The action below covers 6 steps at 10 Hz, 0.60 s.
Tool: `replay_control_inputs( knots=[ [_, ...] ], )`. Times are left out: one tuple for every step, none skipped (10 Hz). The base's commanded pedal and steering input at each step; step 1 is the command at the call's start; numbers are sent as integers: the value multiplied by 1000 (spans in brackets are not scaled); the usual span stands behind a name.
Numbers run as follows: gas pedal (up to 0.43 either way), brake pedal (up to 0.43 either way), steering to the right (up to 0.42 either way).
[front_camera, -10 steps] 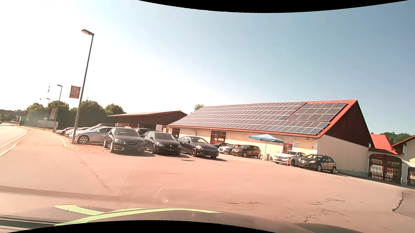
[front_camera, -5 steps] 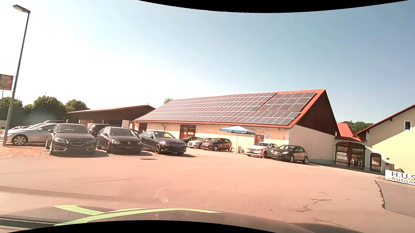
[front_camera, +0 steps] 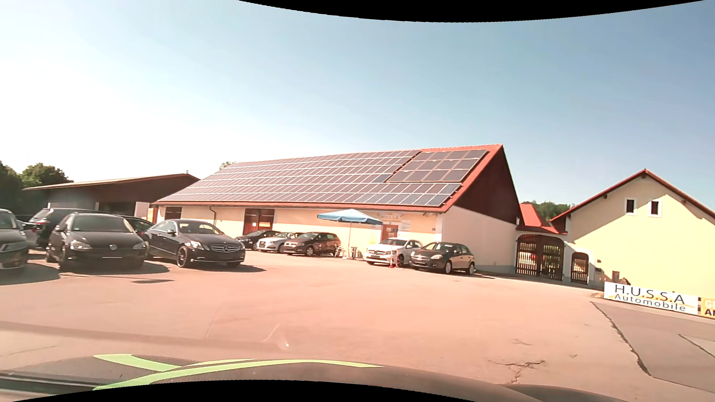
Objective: Follow the waypoints while adhering to traffic rules and regulations
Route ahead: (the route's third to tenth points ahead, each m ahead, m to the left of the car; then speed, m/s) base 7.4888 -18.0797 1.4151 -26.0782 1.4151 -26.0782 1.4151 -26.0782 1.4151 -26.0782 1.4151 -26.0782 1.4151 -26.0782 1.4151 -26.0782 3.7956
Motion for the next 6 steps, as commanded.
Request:
replay_control_inputs(
  knots=[
    [67, 0, 394],
    [79, 0, 401],
    [79, 0, 404],
    [79, 0, 404],
    [79, 0, 404],
    [67, 0, 405]
  ],
)
